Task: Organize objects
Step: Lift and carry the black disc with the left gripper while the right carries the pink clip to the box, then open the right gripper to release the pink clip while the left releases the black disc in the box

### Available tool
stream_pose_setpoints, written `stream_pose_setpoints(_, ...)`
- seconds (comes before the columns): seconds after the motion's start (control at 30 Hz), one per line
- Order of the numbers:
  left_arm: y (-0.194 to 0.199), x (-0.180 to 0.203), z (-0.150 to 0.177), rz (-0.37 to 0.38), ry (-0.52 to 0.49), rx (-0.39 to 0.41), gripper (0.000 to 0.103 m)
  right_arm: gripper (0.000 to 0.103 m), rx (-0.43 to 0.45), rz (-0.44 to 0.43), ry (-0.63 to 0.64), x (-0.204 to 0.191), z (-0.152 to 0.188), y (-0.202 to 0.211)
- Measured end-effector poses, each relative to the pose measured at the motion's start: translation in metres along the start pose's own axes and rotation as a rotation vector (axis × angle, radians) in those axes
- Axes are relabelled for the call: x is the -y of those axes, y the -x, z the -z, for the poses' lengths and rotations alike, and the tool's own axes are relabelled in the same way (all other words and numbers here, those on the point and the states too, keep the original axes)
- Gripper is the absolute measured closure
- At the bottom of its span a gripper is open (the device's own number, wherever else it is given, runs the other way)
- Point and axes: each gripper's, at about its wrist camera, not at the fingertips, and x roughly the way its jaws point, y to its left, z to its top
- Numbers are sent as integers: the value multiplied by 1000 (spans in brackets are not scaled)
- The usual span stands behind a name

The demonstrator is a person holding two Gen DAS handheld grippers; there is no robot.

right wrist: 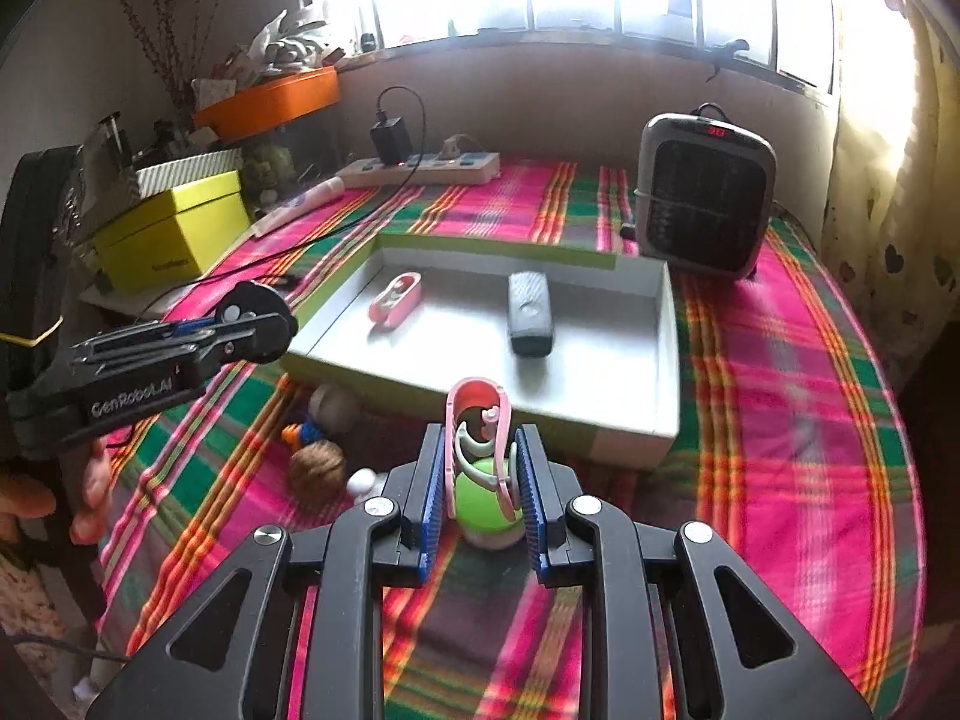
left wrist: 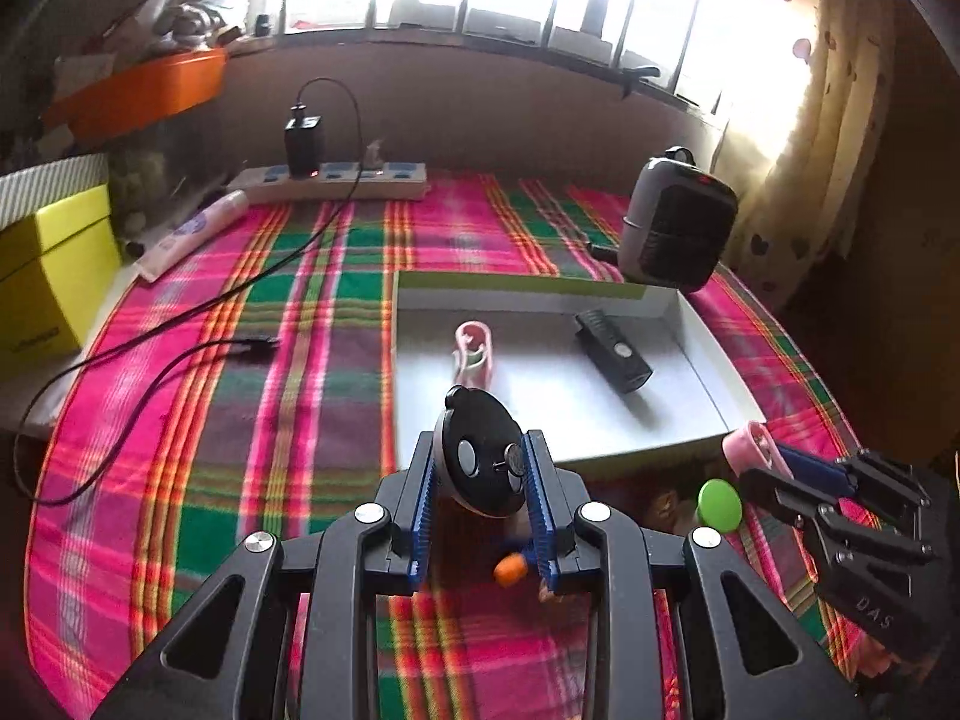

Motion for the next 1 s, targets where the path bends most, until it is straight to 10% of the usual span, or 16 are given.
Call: stream_pose_setpoints(1.0, -101, 43, -64, 51, -101, -94, 78, 79, -116, 53, -13, 67, -68, -91)
